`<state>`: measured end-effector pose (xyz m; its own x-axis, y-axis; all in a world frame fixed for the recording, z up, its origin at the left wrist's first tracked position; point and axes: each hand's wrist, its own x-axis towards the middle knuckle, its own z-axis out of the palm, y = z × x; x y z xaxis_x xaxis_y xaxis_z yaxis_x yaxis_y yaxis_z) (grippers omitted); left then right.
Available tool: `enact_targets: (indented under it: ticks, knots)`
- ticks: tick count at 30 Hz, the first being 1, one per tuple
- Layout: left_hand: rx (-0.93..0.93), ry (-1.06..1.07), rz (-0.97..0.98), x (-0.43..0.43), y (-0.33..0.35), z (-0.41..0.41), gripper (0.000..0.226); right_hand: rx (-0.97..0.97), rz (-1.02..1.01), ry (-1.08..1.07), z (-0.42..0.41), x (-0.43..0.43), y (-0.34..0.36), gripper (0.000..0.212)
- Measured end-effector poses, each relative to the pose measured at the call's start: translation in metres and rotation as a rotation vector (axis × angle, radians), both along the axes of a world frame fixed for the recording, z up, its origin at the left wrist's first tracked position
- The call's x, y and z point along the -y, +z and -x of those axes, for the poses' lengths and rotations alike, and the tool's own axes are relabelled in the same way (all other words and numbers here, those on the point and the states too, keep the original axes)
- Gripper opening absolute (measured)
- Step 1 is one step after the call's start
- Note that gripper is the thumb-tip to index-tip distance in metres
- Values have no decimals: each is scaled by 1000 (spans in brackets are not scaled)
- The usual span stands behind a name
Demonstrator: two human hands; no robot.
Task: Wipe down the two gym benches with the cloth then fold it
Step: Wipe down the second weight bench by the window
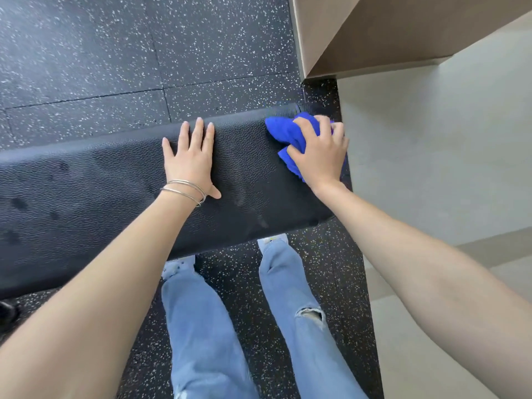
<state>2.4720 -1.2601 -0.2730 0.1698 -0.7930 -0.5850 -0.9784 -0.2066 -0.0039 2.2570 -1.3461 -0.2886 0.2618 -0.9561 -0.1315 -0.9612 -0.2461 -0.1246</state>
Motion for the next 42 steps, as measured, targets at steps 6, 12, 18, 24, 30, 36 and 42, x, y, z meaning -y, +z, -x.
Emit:
enact_targets:
  ticks: [6,12,18,24,30,36,42]
  knots:
    - [-31,-30,19,1,-1,-5,138,-10,2,-89,46,-98,3,44]
    - [-68,-98,85,-5,-6,-18,135,-109,-139,-243,-4,-143,8,51]
    - [-111,-150,130,-13,-11,-26,128,-165,-132,109,12,-89,21,46]
    - [-152,-152,184,-20,-10,-54,99,-15,-166,-666,0,-13,9,38]
    - [-133,-4,152,-35,-6,-106,99,-31,-63,-550,-79,-114,12,44]
    - [-128,-17,111,-48,-2,-129,99,-14,-164,-129,-115,-204,19,60]
    - [-127,-41,116,-49,-3,-130,100,-16,-111,-55,-57,-153,22,46]
